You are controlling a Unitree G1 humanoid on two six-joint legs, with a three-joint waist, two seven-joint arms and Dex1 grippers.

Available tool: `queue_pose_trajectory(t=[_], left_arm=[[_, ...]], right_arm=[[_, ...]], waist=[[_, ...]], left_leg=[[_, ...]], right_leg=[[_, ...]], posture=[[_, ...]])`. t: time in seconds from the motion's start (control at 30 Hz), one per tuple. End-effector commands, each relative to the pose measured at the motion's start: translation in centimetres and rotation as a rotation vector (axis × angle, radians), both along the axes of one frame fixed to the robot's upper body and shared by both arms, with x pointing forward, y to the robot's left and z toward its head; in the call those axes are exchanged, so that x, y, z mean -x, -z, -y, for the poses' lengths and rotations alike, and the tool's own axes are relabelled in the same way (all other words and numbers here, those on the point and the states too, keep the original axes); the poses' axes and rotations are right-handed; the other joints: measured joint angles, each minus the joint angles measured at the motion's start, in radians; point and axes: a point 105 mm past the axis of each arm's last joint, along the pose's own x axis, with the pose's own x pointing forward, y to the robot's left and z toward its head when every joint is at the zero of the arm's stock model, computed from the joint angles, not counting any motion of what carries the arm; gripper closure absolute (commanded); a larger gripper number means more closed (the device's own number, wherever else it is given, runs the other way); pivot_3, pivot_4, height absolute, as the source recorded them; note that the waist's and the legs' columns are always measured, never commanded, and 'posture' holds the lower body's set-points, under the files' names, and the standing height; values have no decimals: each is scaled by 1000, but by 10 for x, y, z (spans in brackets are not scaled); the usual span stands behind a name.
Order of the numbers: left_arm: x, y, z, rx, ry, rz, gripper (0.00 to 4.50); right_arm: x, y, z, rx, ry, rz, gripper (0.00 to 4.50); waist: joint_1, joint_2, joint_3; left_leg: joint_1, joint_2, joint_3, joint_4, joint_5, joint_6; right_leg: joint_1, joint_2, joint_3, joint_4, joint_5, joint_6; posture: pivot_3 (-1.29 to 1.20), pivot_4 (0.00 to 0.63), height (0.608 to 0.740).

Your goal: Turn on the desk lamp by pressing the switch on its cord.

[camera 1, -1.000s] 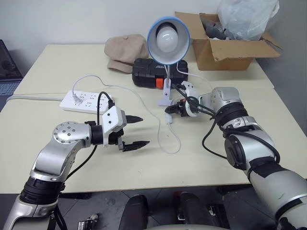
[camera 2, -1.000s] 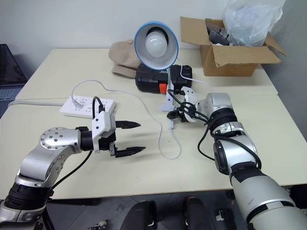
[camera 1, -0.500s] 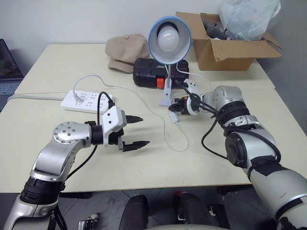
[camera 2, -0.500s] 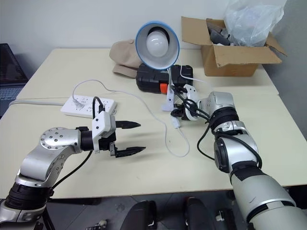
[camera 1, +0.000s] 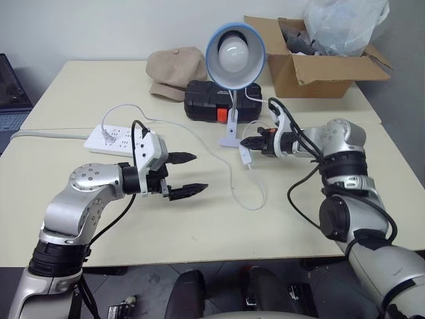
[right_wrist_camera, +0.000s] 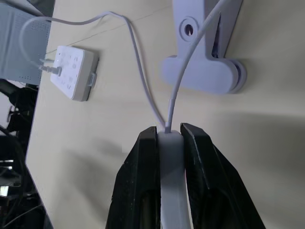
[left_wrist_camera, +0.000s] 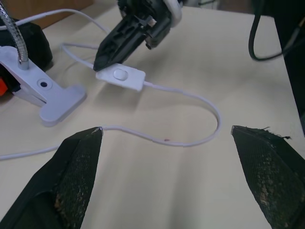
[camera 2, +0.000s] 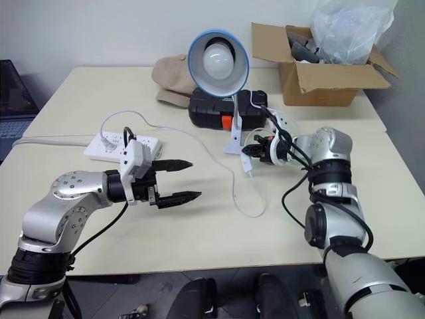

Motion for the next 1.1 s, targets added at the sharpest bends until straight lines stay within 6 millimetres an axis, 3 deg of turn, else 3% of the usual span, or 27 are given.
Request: queue_pose_trajectory(t=[0.03,0.2,0.5,0.7,1.1], left_arm=[[-3,-21,1,78,-2,-3,0],[-9,-41,0,149,-18,-25,0],[-4,-65,9,189,56,-48,0],[-1,-67,26,268,92,-96,0],[6,-68,34,369,135,-205,0]], right_arm=[[19,-28,-3,-72,-42,164,4163],[39,-46,-6,-140,-81,282,4163],[52,-59,-11,-176,-102,343,4163],[61,-75,-19,-235,-139,377,4163],[68,-84,-23,-282,-167,381,4163]], waist=[[0,0,0],[-3,0,0],[-2,0,0],[-2,0,0],[-2,0,0]], left_leg=[[0,0,0,0,0,0],[0,0,0,0,0,0],[0,0,-1,0,0,0],[0,0,-1,0,0,0],[0,0,-1,0,0,0]], right_leg=[[0,0,0,0,0,0],[-1,0,0,0,-1,3],[0,1,0,0,-1,2],[-1,1,0,0,-1,2],[-1,1,0,0,-1,2]], posture=[[0,150,740],[0,150,740],[0,150,740],[0,150,740],[0,150,740]])
